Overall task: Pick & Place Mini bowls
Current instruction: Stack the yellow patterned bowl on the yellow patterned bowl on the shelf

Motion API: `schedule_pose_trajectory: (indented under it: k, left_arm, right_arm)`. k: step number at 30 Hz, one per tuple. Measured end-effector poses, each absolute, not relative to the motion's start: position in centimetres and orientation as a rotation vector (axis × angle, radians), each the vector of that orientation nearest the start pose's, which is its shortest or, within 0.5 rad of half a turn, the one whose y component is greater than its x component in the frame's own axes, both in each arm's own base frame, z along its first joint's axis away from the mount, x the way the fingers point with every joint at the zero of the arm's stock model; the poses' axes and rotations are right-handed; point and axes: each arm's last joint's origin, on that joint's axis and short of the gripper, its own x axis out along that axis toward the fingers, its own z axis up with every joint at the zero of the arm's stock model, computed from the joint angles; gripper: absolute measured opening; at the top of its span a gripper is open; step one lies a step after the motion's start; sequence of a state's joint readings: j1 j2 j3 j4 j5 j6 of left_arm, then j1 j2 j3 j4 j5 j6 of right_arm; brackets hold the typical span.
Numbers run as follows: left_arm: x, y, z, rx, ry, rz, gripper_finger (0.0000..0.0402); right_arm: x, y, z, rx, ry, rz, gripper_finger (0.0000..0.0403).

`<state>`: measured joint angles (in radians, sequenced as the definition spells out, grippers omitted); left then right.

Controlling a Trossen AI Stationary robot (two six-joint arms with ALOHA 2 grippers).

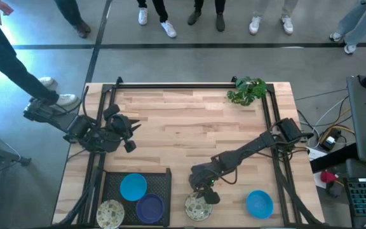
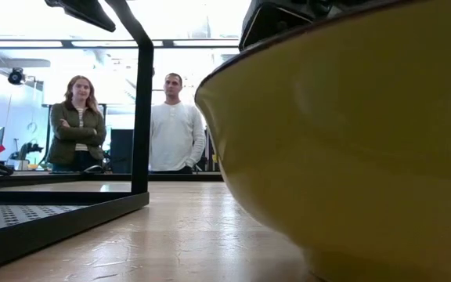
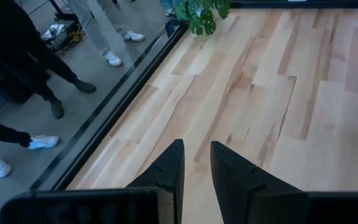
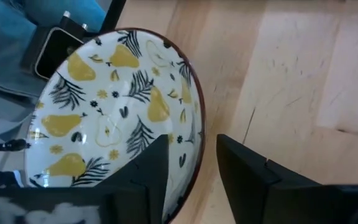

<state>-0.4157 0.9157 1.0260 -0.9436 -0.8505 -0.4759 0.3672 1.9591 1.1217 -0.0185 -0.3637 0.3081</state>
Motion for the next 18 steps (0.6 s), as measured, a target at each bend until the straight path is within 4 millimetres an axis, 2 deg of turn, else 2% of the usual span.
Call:
schedule_pose_trajectory:
  k: [14,18]
  left_arm:
    - [15.02,-4.23,33.52,0.048,0.556,0.552,0.0071]
    - [15.02,-4.22,33.52,0.049,0.556,0.552,0.0071]
  right_arm:
    - [36.16,14.95,13.41,0.264,0.962,0.497,0.0017]
    - [36.15,14.94,13.41,0.285,0.969,0.484,0.0012]
